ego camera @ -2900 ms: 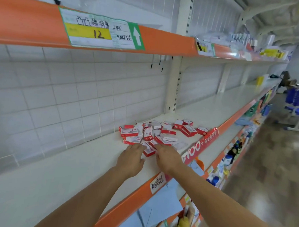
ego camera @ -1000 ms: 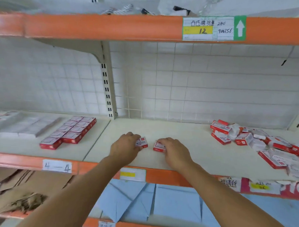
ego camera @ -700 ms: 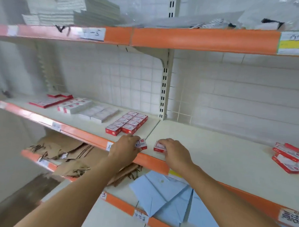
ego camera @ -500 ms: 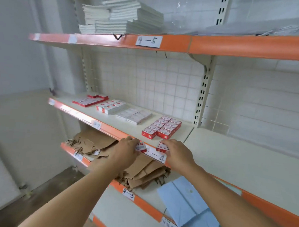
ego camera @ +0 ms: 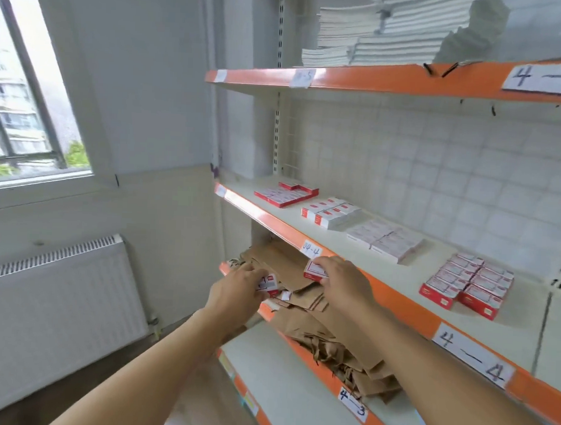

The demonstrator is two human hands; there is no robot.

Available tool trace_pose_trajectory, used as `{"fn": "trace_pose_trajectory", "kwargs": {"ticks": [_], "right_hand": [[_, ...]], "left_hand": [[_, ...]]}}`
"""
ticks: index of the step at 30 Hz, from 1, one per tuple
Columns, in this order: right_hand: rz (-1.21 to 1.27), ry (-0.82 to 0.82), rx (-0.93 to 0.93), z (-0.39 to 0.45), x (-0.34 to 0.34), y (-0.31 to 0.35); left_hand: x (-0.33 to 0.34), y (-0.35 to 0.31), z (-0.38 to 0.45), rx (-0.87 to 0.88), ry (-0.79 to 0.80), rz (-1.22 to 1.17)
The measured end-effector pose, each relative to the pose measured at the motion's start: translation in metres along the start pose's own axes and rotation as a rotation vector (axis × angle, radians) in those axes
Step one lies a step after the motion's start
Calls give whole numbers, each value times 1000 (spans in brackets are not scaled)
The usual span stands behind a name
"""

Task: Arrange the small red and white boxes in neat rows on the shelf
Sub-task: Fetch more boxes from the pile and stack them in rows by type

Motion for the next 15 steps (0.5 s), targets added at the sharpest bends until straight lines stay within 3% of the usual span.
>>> {"fn": "trace_pose_trajectory", "kwargs": {"ticks": [15], "right_hand": [[36, -58, -38, 192, 49, 24]], "left_hand": [[-8, 89, 171, -28, -40, 18]]}}
Point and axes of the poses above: each hand's wrist, its own z-axis towards the middle knuckle, its own x-axis out of the palm, y = z × x, the point moved 7 cm from there along z, towards the middle knuckle
